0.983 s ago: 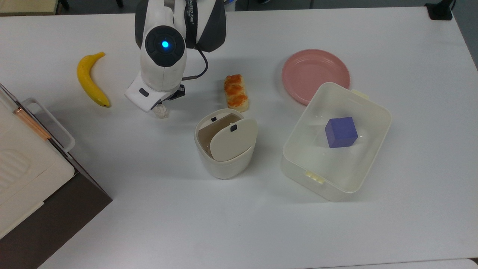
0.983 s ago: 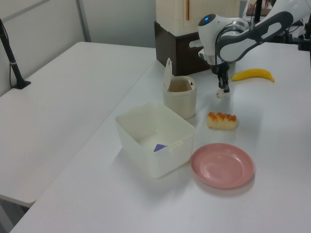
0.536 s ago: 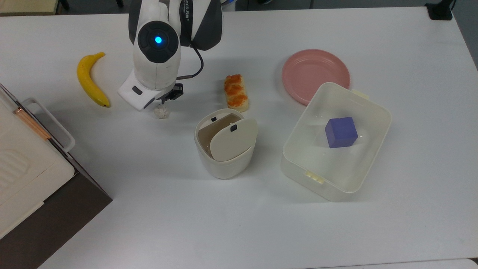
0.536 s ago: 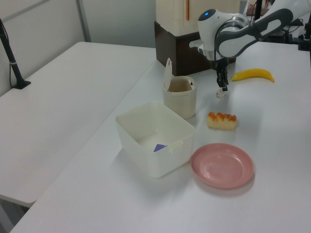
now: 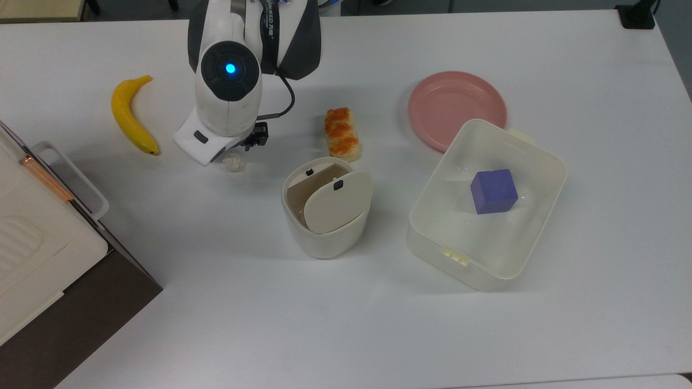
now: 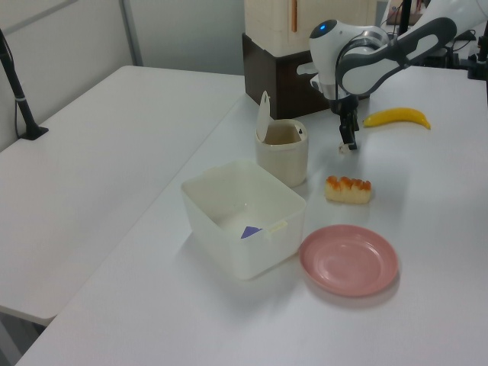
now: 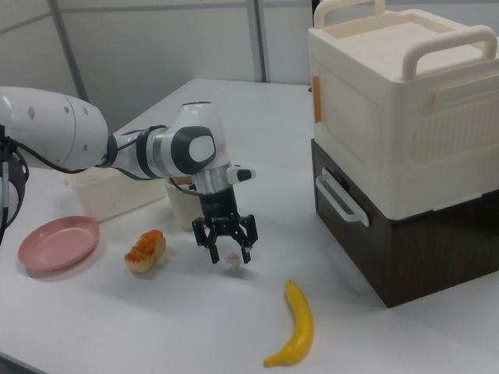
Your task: Grab it up and put it in the trash
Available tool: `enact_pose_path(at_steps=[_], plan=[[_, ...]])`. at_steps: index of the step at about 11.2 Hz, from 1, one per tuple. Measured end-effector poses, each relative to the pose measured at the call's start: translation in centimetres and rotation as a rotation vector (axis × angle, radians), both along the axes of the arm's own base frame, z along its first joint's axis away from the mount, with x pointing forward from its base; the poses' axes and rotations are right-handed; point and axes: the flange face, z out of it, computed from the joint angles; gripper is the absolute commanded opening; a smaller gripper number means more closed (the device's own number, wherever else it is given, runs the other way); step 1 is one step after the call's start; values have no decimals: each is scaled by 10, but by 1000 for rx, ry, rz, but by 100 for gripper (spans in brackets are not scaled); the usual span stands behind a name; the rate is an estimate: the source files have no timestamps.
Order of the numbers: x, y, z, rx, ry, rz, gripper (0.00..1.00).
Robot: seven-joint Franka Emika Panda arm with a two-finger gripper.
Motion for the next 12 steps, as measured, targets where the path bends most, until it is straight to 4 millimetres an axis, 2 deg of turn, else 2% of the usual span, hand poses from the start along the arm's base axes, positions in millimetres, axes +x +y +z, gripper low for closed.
enact_pose_path(at_steps=[3,4,6,8,12], plan=[[4,-1,-3,0,0,1,71],[6,-1,-3,0,-1,2,63],[6,-2,-4,4,3,18,35],[6,-5,-4,14,15,56,0],[5,-10,-5,18,19,62,0]])
